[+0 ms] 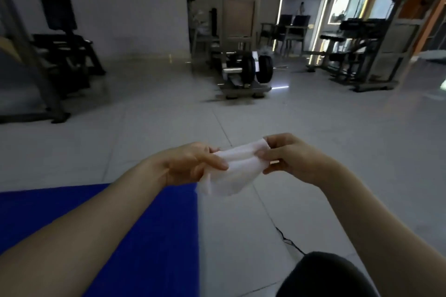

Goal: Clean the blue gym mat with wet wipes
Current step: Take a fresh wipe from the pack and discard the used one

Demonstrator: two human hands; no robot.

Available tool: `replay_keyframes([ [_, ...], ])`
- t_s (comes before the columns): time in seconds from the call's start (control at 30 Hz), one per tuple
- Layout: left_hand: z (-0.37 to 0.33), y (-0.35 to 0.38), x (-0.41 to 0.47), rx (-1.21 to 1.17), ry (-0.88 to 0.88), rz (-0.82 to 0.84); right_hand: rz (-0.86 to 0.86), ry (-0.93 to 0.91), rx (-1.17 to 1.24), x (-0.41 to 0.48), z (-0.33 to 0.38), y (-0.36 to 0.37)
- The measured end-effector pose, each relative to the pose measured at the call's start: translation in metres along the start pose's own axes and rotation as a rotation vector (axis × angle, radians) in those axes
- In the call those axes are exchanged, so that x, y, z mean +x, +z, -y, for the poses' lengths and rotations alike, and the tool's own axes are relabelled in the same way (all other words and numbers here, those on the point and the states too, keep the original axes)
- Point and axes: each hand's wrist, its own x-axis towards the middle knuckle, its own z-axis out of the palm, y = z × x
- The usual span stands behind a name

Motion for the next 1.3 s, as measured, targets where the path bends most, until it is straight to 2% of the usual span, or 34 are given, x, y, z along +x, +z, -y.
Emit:
replay_keyframes([
  [0.07, 0.019, -0.022, -0.027, -0.041, -0.029, 0.015, 0.123, -0.001, 0.014, 0.02, 0.006, 0.022],
  [0.13, 0.038, -0.038, -0.05, -0.112, 0.02, -0.014, 0.216, 0.022, 0.036, 0.038, 0.006, 0.048],
  [0.27, 0.075, -0.059, -0.08, -0.333, 0.158, -0.21, 0.329, 0.114, 0.062, 0.063, -0.014, 0.098],
  [0.43, 0.11, -0.077, -0.093, -0.414, 0.13, -0.607, 0.323, 0.154, 0.144, 0.074, -0.052, 0.136],
  [0.53, 0.134, -0.082, -0.094, -0.298, 0.056, -0.85, 0.274, 0.137, 0.295, 0.077, -0.072, 0.146],
  [0.6, 0.15, -0.078, -0.089, -0.185, -0.004, -0.954, 0.218, 0.123, 0.388, 0.08, -0.082, 0.155],
  [0.67, 0.162, -0.073, -0.084, -0.148, -0.024, -0.95, 0.188, 0.134, 0.437, 0.081, -0.091, 0.165],
  [0.73, 0.169, -0.067, -0.08, -0.197, -0.025, -0.843, 0.184, 0.163, 0.458, 0.081, -0.102, 0.172],
  [0.8, 0.177, -0.064, -0.075, -0.146, -0.067, -0.771, 0.212, 0.188, 0.472, 0.08, -0.11, 0.174],
  [0.9, 0.185, -0.06, -0.07, 0.016, -0.087, -0.872, 0.242, 0.193, 0.473, 0.08, -0.117, 0.175],
  [1.0, 0.193, -0.061, -0.073, 0.08, -0.091, -1.013, 0.249, 0.207, 0.501, 0.083, -0.12, 0.172],
  [1.07, 0.195, -0.064, -0.08, -0.016, -0.129, -1.063, 0.202, 0.236, 0.506, 0.081, -0.123, 0.171],
  [1.17, 0.188, -0.062, -0.091, -0.393, -0.252, -1.17, 0.031, 0.309, 0.427, 0.079, -0.134, 0.175],
  [1.2, 0.186, -0.057, -0.094, -0.477, -0.236, -1.194, -0.032, 0.34, 0.356, 0.077, -0.138, 0.18],
  [1.3, 0.183, -0.043, -0.1, -0.396, -0.082, -1.187, -0.074, 0.464, 0.269, 0.069, -0.147, 0.201],
])
